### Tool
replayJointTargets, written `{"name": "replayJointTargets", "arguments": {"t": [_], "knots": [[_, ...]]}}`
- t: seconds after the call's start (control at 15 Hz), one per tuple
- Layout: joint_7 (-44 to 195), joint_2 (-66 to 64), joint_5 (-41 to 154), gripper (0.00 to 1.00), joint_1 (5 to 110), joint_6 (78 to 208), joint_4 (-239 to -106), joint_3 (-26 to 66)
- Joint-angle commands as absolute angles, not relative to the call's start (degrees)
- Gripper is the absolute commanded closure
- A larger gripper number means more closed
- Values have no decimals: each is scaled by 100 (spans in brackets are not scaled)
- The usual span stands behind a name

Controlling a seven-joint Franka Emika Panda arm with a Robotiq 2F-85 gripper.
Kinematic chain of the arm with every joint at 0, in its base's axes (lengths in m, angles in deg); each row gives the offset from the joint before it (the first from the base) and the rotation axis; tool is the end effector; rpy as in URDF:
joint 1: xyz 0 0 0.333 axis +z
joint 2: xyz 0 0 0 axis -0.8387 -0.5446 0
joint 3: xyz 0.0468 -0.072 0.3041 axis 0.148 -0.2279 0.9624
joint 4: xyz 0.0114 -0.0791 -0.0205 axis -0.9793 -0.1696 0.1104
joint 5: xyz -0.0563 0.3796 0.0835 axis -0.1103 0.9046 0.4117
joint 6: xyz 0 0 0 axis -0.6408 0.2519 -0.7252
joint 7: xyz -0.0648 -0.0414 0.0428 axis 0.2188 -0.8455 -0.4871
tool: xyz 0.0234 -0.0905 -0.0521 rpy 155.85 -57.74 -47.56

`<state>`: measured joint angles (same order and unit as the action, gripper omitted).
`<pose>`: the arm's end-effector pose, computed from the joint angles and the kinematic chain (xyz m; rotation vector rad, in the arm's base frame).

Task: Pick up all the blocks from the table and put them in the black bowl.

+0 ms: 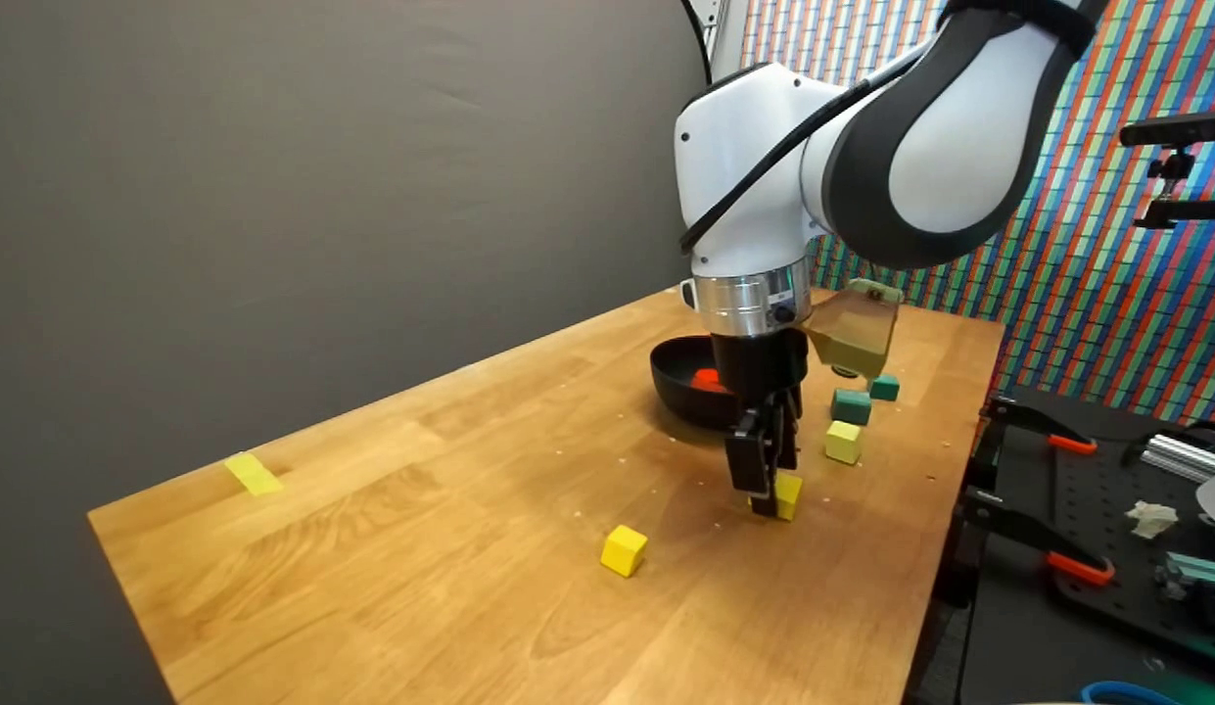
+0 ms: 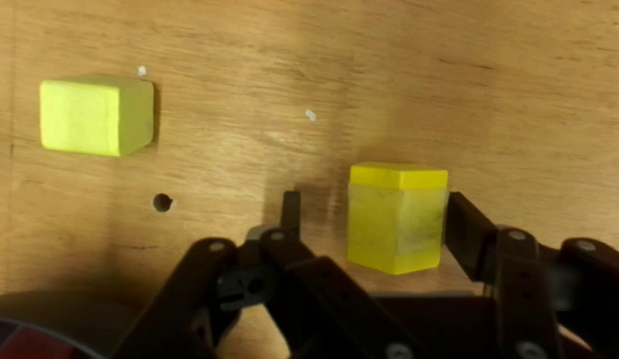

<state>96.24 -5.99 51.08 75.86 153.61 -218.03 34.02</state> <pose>0.4015 0.2313 0.1413 2.9967 0.2808 -0.3229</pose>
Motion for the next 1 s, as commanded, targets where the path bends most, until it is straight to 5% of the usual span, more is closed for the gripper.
{"name": "replayJointTargets", "arguments": {"t": [0.0,0.2,0.67,0.93], "knots": [[9410,-723,5344,58,7629,15048,-21548,3391],[9399,-555,5471,81,7601,14861,-21612,3400],[11146,1055,5244,78,7657,14992,-22294,3065],[12357,872,4615,78,7406,14768,-21619,2926]]}}
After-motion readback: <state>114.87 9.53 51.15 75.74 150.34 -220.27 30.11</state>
